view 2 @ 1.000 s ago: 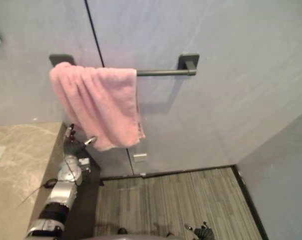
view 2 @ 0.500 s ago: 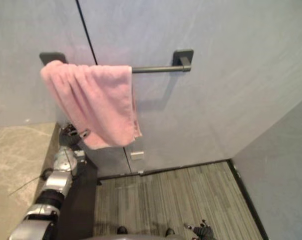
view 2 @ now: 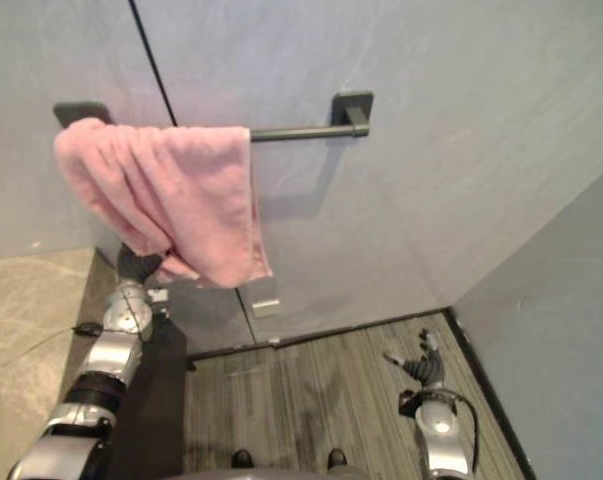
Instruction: Organize washtable
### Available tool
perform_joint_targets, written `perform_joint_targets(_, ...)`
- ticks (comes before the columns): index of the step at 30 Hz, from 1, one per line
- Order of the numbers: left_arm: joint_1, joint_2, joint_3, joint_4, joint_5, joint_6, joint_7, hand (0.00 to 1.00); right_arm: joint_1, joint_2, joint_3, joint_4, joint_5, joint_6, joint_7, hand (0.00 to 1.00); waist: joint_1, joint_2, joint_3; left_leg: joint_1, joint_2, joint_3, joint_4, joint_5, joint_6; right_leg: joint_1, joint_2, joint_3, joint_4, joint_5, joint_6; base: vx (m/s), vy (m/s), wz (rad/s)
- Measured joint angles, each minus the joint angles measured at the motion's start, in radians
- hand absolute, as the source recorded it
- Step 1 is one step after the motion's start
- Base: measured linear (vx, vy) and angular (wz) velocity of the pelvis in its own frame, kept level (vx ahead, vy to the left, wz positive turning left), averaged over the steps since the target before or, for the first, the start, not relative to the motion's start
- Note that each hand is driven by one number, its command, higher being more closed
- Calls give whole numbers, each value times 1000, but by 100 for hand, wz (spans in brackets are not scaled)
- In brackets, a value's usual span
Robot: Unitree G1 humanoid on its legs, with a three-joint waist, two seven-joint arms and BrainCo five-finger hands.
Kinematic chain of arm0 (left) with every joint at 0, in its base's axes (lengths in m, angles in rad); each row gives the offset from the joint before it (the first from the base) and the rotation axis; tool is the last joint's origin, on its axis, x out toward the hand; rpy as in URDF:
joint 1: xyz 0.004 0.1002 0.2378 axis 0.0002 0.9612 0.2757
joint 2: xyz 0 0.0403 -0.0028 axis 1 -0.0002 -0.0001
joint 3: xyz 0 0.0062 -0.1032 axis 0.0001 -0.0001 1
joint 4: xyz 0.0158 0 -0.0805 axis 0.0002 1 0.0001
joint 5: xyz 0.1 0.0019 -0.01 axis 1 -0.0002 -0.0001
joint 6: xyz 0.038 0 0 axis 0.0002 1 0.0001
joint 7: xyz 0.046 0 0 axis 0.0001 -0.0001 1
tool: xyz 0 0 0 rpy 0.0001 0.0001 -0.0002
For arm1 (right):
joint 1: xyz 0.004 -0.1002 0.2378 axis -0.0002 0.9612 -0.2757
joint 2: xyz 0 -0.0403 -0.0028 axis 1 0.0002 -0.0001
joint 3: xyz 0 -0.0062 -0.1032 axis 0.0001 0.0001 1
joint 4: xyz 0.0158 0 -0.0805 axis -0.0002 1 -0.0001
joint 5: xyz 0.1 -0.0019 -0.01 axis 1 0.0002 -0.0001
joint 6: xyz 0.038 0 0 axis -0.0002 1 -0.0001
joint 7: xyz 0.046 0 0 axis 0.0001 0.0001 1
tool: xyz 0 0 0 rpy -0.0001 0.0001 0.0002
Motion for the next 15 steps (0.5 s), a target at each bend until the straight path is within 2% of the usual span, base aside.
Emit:
perform_joint_targets(4,11,-1,0,-28,-3,-8,-3,100,-50,-45,28,-48,1,-4,5,0,-4,0,0,-2,0,0,0,1,2,-1,0,2,3,5,-5,-38,-21,-3)
perform_joint_targets(9,42,-8,-2,-71,-44,-29,-24,100,-175,-128,146,-72,78,-27,72,0,2,0,0,-2,-1,-5,0,6,8,-7,-1,5,4,13,-5,-68,-18,-1)
perform_joint_targets(15,69,-42,-15,-150,-79,-50,-46,100,-279,-139,262,-114,147,-35,133,0,10,0,0,-5,-1,-26,0,9,11,-2,-1,-1,4,14,-2,-50,-27,7)
